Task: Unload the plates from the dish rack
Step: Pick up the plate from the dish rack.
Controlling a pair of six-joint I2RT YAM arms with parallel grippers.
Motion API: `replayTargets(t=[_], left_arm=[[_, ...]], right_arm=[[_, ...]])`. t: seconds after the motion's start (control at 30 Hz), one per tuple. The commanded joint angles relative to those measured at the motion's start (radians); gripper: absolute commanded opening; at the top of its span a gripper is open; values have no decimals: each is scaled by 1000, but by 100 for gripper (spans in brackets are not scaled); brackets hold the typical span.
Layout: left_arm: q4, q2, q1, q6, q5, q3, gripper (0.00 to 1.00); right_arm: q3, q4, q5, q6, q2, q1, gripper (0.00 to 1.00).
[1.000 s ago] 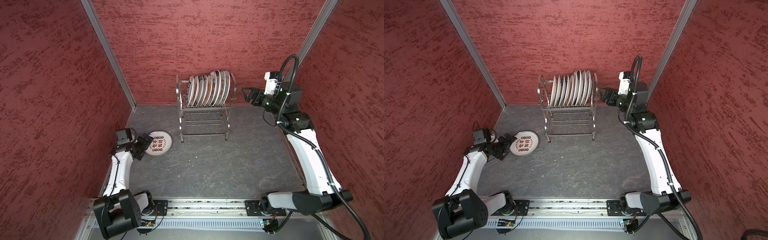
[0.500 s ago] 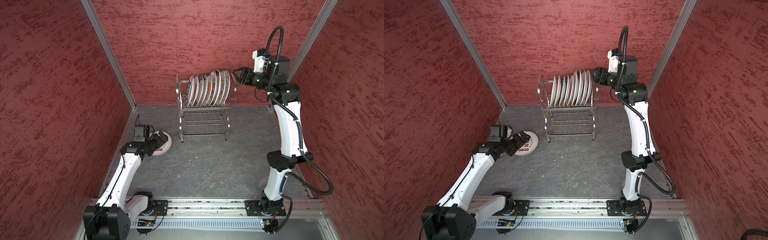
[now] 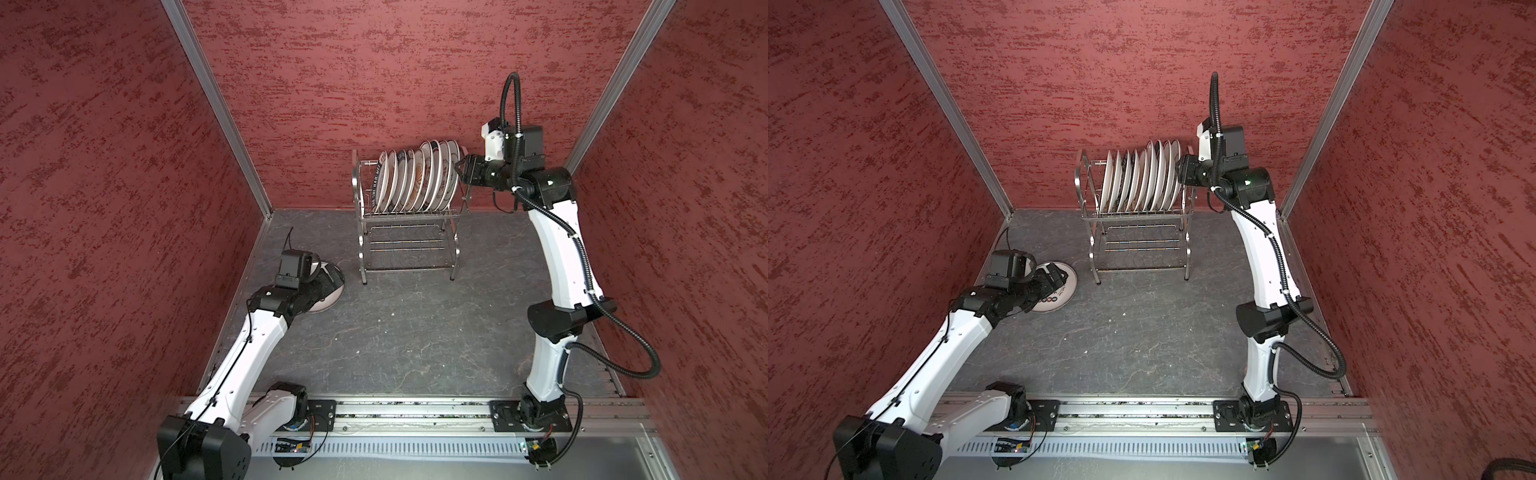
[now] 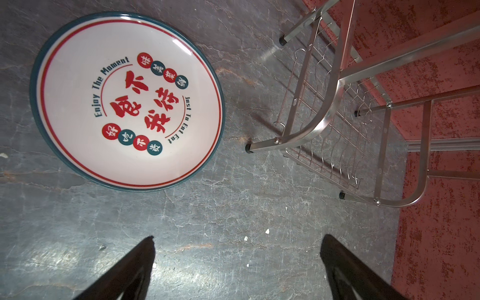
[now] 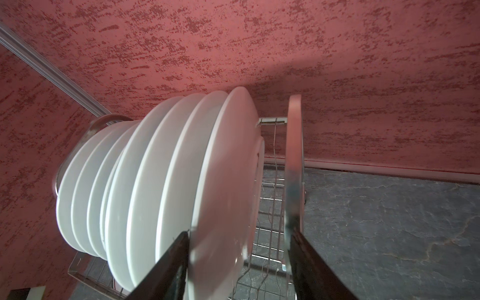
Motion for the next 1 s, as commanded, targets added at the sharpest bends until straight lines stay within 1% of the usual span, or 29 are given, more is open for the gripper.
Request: replayTargets(t=[0.0,0.3,0.43,0.57,0.7,0.83,0.97], left_arm=[[12,8,-11,10,-13,7,99],[6,9,-12,44,-37,12,99],[11,13,-20,60,-50,5,100],[0,14,-37,69,-91,5,99],[-17,16,-39,63,-109,8,100],[-21,23,-39,58,-112,8,99],[-25,40,-38,39,-116,5,99]], right_arm=[[-7,-1,77,-29,-25,21,59],[-64,12,178,-41,-25,79,46],[-94,25,239,-35,-27,111,42],[-132,33,302,-25,-32,130,38],[-204,68,345,-8,-62,135,33],[-304,137,361,0,-112,135,28],[-357,164,379,3,-139,135,23]])
